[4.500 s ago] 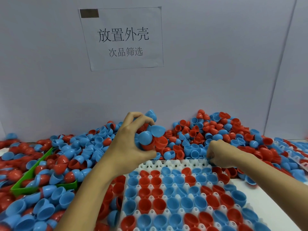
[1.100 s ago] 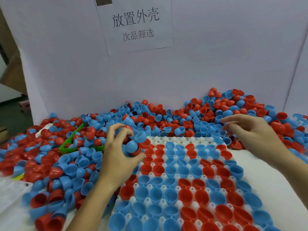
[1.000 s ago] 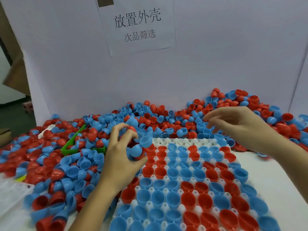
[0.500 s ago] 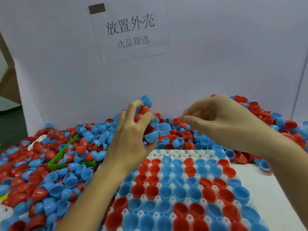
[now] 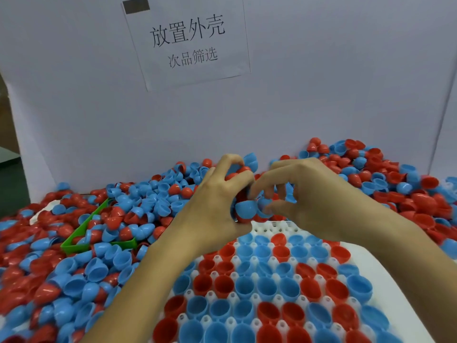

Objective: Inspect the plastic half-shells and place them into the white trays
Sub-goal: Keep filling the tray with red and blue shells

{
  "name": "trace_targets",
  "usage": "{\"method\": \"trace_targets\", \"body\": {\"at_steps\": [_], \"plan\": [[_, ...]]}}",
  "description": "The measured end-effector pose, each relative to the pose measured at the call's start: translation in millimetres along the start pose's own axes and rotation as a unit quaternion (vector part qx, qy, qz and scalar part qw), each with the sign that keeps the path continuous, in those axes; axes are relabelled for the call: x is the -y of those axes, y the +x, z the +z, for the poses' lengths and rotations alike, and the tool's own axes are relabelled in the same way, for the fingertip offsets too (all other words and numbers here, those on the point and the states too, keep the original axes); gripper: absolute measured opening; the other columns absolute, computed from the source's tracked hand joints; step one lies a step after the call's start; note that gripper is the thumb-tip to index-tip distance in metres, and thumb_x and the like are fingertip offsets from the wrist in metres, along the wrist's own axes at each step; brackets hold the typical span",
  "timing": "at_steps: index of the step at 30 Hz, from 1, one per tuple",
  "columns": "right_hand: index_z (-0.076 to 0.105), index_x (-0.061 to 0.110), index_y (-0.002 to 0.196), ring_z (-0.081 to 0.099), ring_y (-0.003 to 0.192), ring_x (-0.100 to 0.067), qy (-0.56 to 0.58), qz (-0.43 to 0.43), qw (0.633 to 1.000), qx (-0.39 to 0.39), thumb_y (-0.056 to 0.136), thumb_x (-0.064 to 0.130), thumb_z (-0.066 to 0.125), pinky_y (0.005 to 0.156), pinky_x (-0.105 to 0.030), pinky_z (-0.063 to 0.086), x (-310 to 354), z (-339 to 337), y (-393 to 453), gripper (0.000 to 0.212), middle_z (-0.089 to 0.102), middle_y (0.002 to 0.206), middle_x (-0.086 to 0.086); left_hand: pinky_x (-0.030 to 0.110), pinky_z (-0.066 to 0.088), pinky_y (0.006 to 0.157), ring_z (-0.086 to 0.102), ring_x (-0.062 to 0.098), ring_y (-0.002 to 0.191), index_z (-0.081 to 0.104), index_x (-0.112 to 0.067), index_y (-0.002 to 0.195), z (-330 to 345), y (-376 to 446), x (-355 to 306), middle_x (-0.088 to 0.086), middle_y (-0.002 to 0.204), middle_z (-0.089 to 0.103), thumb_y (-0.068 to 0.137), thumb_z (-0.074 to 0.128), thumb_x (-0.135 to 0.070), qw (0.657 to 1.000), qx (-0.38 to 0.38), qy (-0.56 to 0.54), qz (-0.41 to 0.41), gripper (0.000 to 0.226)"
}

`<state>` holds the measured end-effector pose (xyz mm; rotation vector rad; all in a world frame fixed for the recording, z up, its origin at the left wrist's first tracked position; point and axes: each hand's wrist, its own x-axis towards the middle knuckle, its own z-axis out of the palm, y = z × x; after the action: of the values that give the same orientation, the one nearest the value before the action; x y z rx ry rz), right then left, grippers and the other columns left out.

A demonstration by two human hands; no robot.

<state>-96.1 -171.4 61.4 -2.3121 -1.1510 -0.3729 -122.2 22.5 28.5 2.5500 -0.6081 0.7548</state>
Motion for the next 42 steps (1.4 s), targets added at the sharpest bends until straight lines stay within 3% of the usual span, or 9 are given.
{"method": "trace_targets", "body": {"at_steps": [8,11,16,20,25,31,36,39,42], "plan": [[0.066,0.039,0.09,0.059,0.076,-0.006,0.013,0.02,0.997,-0.073,0.082,0.028,0.079,0.072,-0.014,0.049,-5,2,0,0.019,0.061,0.074,0.014,0.018,0.044,0.076,0.052,0.008,0.098,0.053,-0.026,0.1,-3,-1,-2,-0.018,0.124,0.033,0.066,0.081,-0.009,0.999,0.015,-0.049,-0.018,0.047],[0.069,0.039,0.097,0.062,0.078,-0.004,-0.001,0.045,0.998,-0.04,0.083,0.031,0.077,0.07,-0.013,0.052,-7,2,-1,0.018,0.066,0.081,0.016,0.013,0.046,0.075,0.052,0.004,0.103,0.054,-0.03,0.101,-4,-1,-4,-0.021,0.125,0.033,0.065,0.082,-0.01,0.997,0.017,-0.067,-0.02,0.05],[0.075,0.029,0.106,0.068,0.079,-0.015,0.01,0.066,0.997,-0.042,0.087,0.029,0.072,0.076,-0.034,0.059,-14,5,1,0.019,0.073,0.084,0.005,0.013,0.046,0.083,0.051,0.004,0.105,0.052,-0.037,0.106,-2,0,-5,-0.019,0.124,0.036,0.066,0.08,-0.008,0.996,0.014,-0.09,-0.022,0.057],[0.075,0.034,0.092,0.07,0.08,-0.004,0.099,0.081,0.99,-0.057,0.085,0.028,0.068,0.081,-0.022,0.056,-21,-2,0,0.011,0.075,0.082,0.013,0.01,0.043,0.082,0.05,0.003,0.104,0.047,-0.037,0.12,-1,-2,-6,-0.018,0.119,0.043,0.067,0.078,-0.009,0.995,-0.003,-0.103,-0.016,0.068],[0.075,0.032,0.092,0.068,0.067,0.005,0.188,0.103,0.975,-0.05,0.091,0.017,0.066,0.061,-0.005,0.048,-29,-6,-1,0.017,0.074,0.077,0.017,0.011,0.044,0.084,0.053,0.004,0.101,0.049,-0.032,0.115,-1,-1,-1,-0.018,0.11,0.049,0.068,0.078,-0.01,0.993,-0.025,-0.107,-0.032,0.059],[0.075,0.029,0.096,0.062,0.056,0.0,0.277,0.142,0.95,-0.029,0.083,0.034,0.066,0.057,-0.013,0.05,-36,-10,-3,0.017,0.074,0.072,0.005,0.008,0.043,0.083,0.053,0.004,0.101,0.048,-0.035,0.111,-1,-2,4,-0.019,0.107,0.049,0.067,0.079,-0.009,0.993,-0.031,-0.105,-0.05,0.06],[0.076,0.036,0.09,0.059,0.062,-0.008,0.252,0.2,0.944,-0.076,0.09,0.022,0.07,0.056,-0.009,0.049,-46,-13,-3,0.016,0.068,0.071,-0.002,0.009,0.044,0.082,0.054,0.006,0.099,0.05,-0.032,0.11,-4,-2,5,-0.014,0.106,0.052,0.068,0.08,-0.011,0.991,-0.043,-0.11,-0.061,0.056],[0.074,0.037,0.09,0.062,0.058,0.002,0.236,0.227,0.939,-0.101,0.087,0.02,0.073,0.052,-0.01,0.048,-50,-15,-2,0.017,0.073,0.072,0.01,0.009,0.045,0.08,0.054,0.007,0.098,0.05,-0.033,0.11,-6,-1,5,-0.015,0.104,0.051,0.068,0.081,-0.011,0.991,-0.048,-0.104,-0.065,0.057],[0.075,0.035,0.093,0.061,0.053,0.001,0.247,0.244,0.933,-0.098,0.084,0.024,0.075,0.06,-0.018,0.046,-54,-17,-4,0.015,0.075,0.072,0.011,0.009,0.045,0.081,0.054,0.007,0.097,0.05,-0.032,0.109,-6,-1,6,-0.015,0.104,0.051,0.068,0.082,-0.01,0.991,-0.051,-0.106,-0.068,0.056]]}}
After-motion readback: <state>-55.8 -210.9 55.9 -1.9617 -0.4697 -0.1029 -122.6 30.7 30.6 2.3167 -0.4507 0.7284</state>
